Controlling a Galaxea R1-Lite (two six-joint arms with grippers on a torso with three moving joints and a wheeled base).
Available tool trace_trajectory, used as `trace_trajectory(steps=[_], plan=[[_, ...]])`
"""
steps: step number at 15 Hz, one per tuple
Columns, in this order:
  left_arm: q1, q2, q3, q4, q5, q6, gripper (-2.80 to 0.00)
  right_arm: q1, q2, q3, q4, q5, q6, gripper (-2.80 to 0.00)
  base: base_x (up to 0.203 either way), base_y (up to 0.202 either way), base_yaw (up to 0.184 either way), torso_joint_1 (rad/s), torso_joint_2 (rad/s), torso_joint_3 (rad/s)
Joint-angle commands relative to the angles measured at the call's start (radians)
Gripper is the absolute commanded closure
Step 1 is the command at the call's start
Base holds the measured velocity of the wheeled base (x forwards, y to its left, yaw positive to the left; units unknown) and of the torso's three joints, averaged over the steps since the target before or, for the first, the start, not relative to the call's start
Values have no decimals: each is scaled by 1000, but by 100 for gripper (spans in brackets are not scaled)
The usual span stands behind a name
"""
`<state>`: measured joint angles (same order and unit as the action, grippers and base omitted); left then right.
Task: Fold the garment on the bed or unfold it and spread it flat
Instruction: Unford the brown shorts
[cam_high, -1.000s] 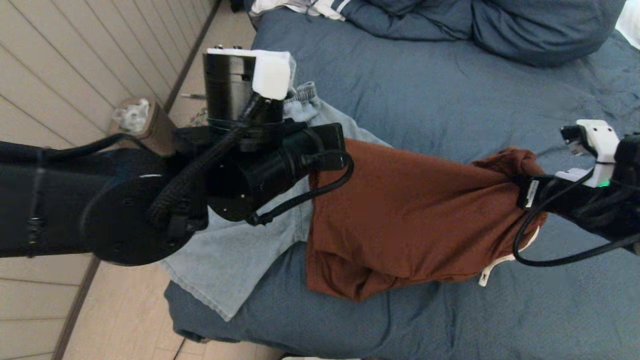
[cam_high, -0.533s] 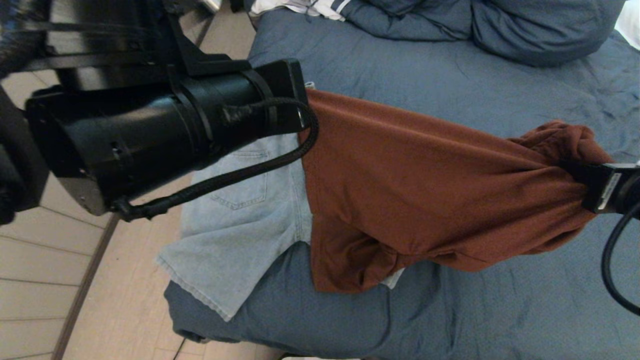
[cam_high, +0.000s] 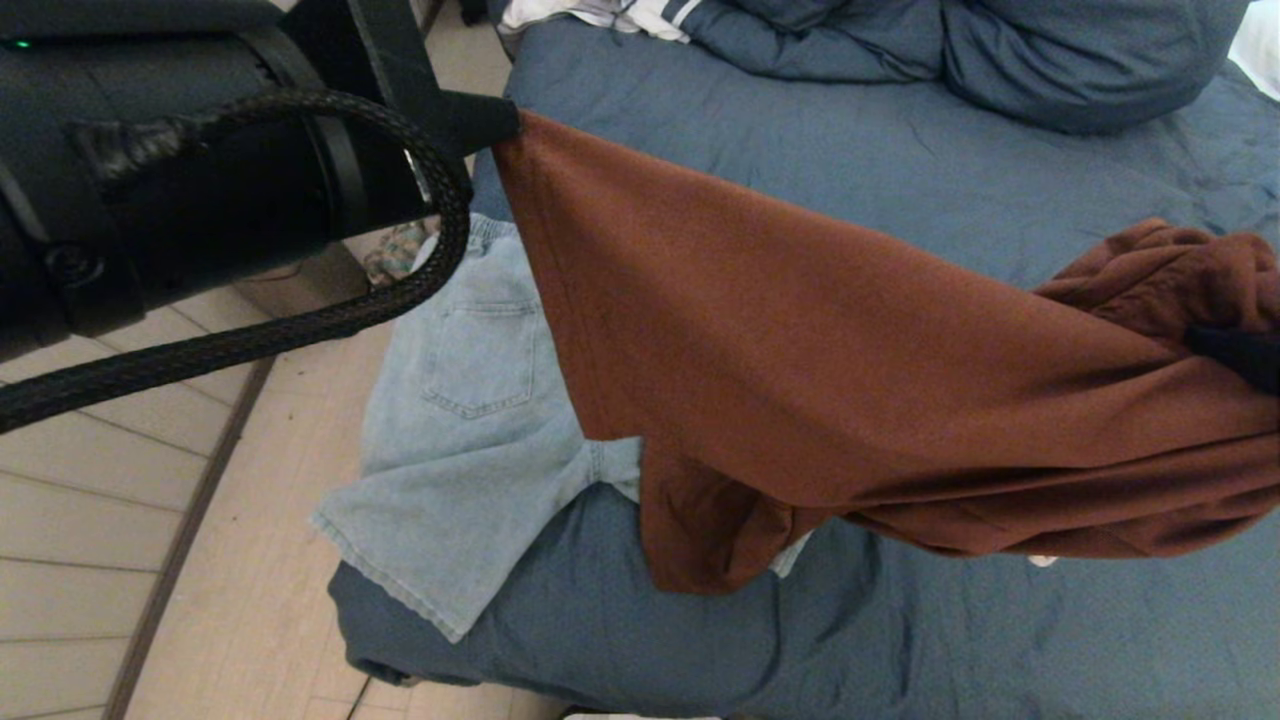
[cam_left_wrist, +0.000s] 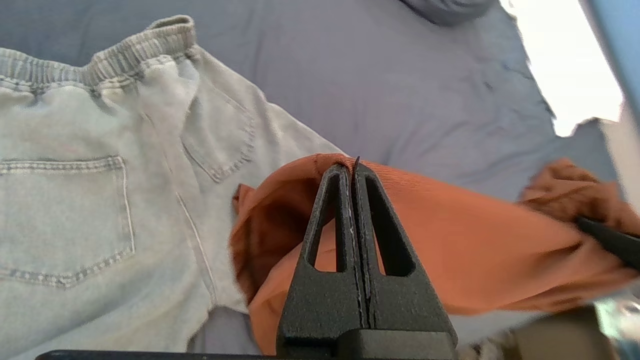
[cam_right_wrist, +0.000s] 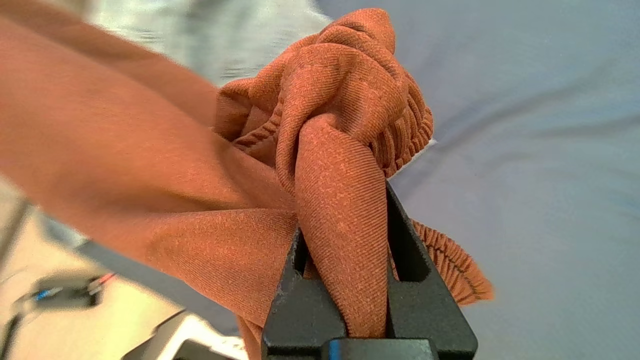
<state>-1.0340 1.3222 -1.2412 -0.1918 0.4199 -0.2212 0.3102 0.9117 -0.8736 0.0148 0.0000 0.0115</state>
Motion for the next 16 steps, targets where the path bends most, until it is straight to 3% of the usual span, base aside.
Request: trace_trajectory(steps=[1,6,11,13,16], plan=[[-40,-65,-30,38,5,7,0,84,-16,-12,3,1,0,0,0,0,0,0,0,0],[-55,-144,-62,101,5,12,0,258,-11,-39,59,1,0,0,0,0,0,0,0,0],[-56,-132,-107,104,2,20,0,362,71,-101,60,9,14,0,0,0,0,0,0,0],[-56,-108,-172,140,0,20,0,384,114,-158,61,9,33,0,0,0,0,0,0,0],[-69,-89,-338,309,-5,16,0,431,142,-239,124,9,71,0,0,0,0,0,0,0]])
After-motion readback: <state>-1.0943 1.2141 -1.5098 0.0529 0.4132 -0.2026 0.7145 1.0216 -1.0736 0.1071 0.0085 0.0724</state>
